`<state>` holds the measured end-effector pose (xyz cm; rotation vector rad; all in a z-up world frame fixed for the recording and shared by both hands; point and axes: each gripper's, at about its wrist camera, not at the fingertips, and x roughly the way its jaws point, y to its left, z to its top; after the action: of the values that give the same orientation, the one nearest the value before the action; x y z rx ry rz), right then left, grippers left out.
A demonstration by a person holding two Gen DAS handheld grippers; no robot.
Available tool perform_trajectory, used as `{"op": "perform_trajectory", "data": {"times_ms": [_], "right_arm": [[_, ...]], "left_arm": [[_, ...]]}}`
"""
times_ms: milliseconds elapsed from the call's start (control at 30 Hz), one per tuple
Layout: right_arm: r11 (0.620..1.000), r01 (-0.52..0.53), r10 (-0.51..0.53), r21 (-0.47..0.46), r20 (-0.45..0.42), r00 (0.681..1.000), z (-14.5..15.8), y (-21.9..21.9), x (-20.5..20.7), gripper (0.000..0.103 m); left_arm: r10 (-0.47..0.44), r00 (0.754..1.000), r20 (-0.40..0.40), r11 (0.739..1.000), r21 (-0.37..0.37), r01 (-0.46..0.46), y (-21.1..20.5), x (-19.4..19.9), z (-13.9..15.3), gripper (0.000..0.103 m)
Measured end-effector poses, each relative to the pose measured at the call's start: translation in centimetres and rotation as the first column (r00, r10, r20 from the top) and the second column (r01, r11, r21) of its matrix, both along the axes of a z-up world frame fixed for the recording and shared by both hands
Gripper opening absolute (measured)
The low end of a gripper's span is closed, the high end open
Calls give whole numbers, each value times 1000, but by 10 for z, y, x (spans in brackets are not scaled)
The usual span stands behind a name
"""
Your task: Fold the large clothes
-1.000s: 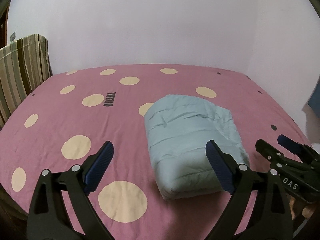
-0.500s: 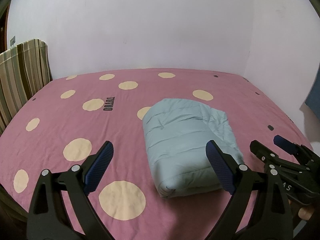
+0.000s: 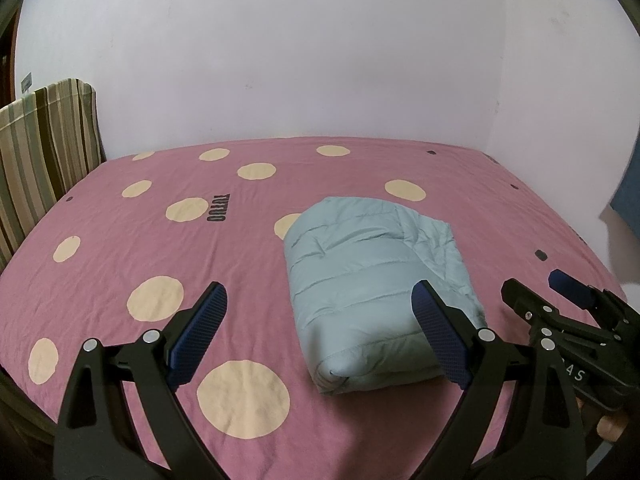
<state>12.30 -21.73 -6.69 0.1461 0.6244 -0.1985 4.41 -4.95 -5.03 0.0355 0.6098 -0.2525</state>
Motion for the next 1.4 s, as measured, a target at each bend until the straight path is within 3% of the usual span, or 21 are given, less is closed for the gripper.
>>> {"op": "perform_trajectory", "data": {"times_ms": [700,1400], "right_arm": [[1000,1,-1,0,-5,1000,-3,0,0,76],[1000,9,-9,8,-24,1000,-12,-1,7,76]], "left_arm": [[23,999,-38,1000,-12,-24,4,8,-1,93],[-9,999,-35,999,34,10,-9,11,-7,93]]}}
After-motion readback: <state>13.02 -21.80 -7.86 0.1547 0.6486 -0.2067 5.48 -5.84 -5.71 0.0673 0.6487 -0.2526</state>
